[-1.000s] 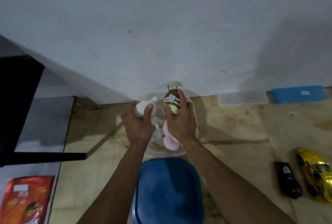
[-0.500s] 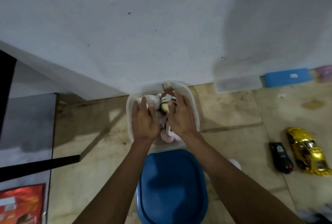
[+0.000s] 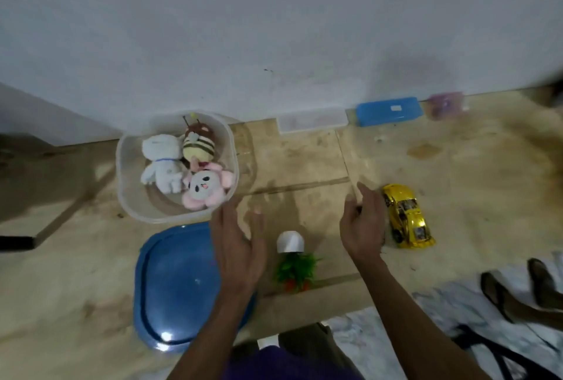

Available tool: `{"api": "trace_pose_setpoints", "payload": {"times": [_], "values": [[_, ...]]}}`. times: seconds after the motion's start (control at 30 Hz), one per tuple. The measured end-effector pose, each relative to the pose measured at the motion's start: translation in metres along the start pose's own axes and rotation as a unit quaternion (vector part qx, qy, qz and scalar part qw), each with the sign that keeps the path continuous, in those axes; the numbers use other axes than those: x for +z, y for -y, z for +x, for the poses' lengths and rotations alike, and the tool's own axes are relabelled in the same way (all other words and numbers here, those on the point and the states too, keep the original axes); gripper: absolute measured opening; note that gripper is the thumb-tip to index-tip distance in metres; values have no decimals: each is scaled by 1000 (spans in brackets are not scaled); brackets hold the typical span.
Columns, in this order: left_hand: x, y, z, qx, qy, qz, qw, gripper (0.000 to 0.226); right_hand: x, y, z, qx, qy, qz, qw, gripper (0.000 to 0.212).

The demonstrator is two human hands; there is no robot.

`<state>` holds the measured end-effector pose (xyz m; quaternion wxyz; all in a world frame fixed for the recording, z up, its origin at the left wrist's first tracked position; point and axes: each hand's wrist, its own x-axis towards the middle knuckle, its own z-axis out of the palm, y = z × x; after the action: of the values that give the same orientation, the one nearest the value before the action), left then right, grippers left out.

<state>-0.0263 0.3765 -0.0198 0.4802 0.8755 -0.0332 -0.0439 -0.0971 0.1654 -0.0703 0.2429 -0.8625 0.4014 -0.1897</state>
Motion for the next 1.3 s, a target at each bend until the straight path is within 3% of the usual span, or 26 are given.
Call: {"api": "trace_pose_setpoints", "payload": {"times": [0.2, 0.33, 0.47, 0.7, 0.97, 1.2, 1.3], "values": [[77, -6, -53, -86, 98, 112, 985, 74, 1, -67, -2, 1, 88, -124, 988, 54], [108, -5, -60, -138, 118, 177, 967, 68, 7, -79, -4, -27, 82, -176, 981, 56], [120, 4, -65, -131, 101, 254, 953, 63, 11, -87, -4, -44, 76, -201, 976, 51], [117, 7, -64, -139, 79, 211, 964, 55, 13, -79, -7, -67, 57, -155, 984, 42], [62, -13, -27, -119, -34, 87, 988, 52, 15, 25, -6, -3, 98, 68, 993, 47], [-40, -3, 59, -107, -160, 19, 981, 50, 42, 170, -15, -15, 155, 233, 960, 50], [-76, 11, 101, -121, -166, 16, 978, 51, 65, 226, -18, -24, 197, 264, 944, 47]]}}
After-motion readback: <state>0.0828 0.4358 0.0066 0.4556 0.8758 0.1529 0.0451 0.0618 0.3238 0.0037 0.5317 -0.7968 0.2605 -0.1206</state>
